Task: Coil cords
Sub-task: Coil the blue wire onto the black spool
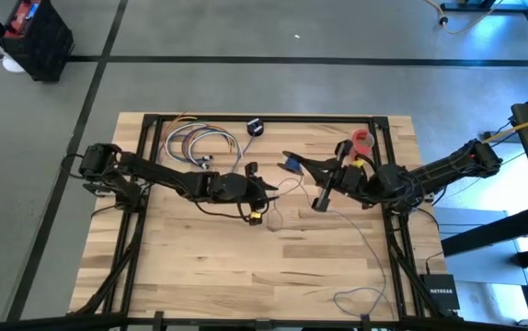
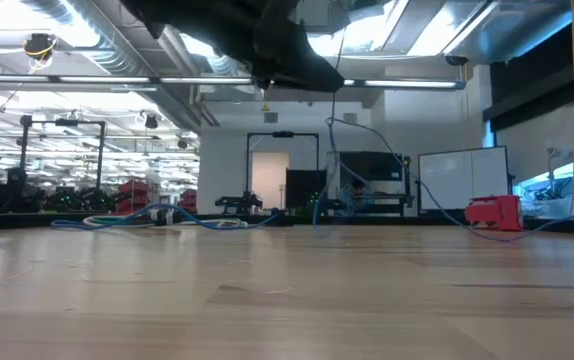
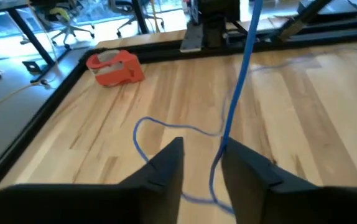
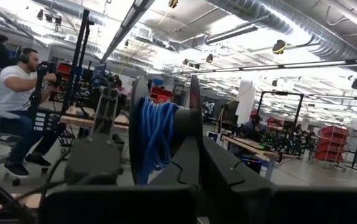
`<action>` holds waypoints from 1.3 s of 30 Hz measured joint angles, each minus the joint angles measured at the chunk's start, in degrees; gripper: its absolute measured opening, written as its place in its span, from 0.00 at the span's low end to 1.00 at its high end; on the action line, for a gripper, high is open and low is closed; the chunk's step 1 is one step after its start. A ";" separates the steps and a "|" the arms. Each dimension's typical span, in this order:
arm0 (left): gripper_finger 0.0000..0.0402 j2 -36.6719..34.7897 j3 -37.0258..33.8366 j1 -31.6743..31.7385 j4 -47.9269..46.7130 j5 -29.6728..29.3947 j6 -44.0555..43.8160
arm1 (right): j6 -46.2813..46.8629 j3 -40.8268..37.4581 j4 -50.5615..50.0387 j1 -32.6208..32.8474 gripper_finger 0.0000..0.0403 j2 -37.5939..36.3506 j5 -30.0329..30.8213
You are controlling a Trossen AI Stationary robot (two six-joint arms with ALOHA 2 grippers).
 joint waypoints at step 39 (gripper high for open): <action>0.36 8.48 3.15 -1.06 -1.16 4.82 18.78 | -0.08 0.02 -0.59 -0.02 0.01 0.02 -0.13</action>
